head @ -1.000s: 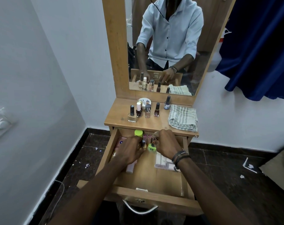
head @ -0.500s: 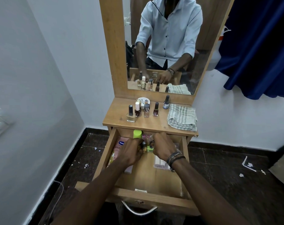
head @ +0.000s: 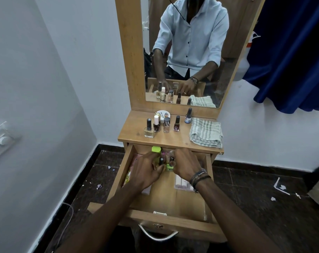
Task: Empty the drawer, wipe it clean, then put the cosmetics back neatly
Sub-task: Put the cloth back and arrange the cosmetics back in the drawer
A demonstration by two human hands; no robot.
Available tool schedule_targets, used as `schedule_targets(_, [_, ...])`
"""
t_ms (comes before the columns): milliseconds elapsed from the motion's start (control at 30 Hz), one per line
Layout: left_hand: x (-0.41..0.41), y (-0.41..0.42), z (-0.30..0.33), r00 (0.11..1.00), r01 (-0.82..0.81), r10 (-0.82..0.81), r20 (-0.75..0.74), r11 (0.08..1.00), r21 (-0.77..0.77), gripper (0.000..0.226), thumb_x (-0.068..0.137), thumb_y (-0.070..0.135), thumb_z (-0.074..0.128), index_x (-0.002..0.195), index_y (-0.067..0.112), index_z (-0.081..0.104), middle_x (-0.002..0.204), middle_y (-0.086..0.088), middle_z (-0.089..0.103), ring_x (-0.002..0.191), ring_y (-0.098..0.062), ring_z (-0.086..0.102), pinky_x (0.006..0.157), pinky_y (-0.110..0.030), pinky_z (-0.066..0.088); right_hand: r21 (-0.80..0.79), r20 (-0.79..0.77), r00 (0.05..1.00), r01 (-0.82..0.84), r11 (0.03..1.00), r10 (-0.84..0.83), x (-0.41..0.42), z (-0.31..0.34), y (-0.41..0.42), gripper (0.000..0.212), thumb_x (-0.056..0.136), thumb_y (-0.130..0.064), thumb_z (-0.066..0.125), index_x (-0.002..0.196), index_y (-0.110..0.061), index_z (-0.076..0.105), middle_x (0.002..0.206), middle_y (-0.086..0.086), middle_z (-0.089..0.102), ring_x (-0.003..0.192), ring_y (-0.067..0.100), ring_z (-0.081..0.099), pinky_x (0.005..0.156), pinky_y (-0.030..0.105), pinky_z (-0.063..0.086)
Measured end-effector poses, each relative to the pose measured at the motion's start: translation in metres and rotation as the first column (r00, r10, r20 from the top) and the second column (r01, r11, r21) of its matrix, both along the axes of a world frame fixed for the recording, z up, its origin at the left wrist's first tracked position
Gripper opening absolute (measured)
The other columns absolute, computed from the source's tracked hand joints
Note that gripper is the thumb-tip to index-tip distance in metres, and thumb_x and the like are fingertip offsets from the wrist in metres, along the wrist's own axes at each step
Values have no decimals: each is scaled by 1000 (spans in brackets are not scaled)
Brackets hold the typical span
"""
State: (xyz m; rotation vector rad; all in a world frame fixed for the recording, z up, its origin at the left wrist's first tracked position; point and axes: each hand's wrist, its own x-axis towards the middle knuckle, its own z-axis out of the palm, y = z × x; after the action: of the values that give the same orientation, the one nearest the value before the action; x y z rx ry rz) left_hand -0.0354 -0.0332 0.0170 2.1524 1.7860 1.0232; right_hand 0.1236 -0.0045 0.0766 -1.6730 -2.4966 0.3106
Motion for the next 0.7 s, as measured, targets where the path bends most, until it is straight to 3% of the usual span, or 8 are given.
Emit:
schedule_targets(133, [-5, -4, 13, 995, -6, -16, 94, 971, 237, 26, 84, 27, 70, 103, 9, 71, 95, -4, 72, 72, -9, 63, 62, -27, 54, 66, -16, 1000, -24, 998, 26, 1, 11, -5, 13, 81, -9, 66, 87, -20, 68, 88, 8, 70, 86, 32, 67, 59, 30, 42])
schedule_targets(233, [-7, 0, 32, 995, -58, 14, 96, 879, 473, 12, 84, 16, 70, 81, 5, 69, 73, -4, 67, 63, -9, 55, 54, -23, 46, 119, -77, 996, -28, 993, 37, 0, 21, -5, 14, 85, -15, 62, 94, -19, 71, 93, 8, 73, 91, 32, 67, 69, 34, 53])
schedule_targets(300, [-8, 8, 48, 985, -153, 80, 152, 815, 559, 21, 84, 12, 70, 66, 5, 61, 61, -3, 57, 52, -12, 47, 46, -26, 38, 143, -153, 988, -4, 990, 26, -2, 30, -4, 14, 87, -21, 63, 95, -21, 74, 92, 4, 75, 88, 27, 69, 73, 35, 57])
schedule_targets(500, [-24, 51, 94, 893, -390, 215, 396, 808, 442, 16, 87, 16, 68, 74, 6, 67, 68, -1, 63, 59, -10, 53, 56, -21, 41, 221, -428, 903, 146, 964, -39, -3, 51, 6, 10, 88, -31, 71, 92, -24, 77, 89, -3, 77, 77, 17, 70, 69, 31, 58])
schedule_targets(567, [-36, 70, 105, 908, -359, 218, 357, 844, 399, 14, 89, 19, 67, 85, 7, 71, 78, -1, 68, 67, -9, 58, 63, -18, 45, 210, -482, 874, 179, 961, -57, 0, 50, 6, 13, 87, -32, 72, 93, -22, 78, 89, -4, 77, 76, 16, 70, 69, 31, 58])
schedule_targets(700, [-65, 110, 112, 943, -300, 254, 217, 930, 212, 10, 87, 17, 70, 92, 9, 74, 92, -5, 73, 75, -14, 64, 74, -27, 52, 179, -505, 860, 189, 966, -75, 9, 39, -5, 12, 89, -29, 69, 92, -20, 77, 88, -6, 77, 77, 12, 69, 70, 29, 57])
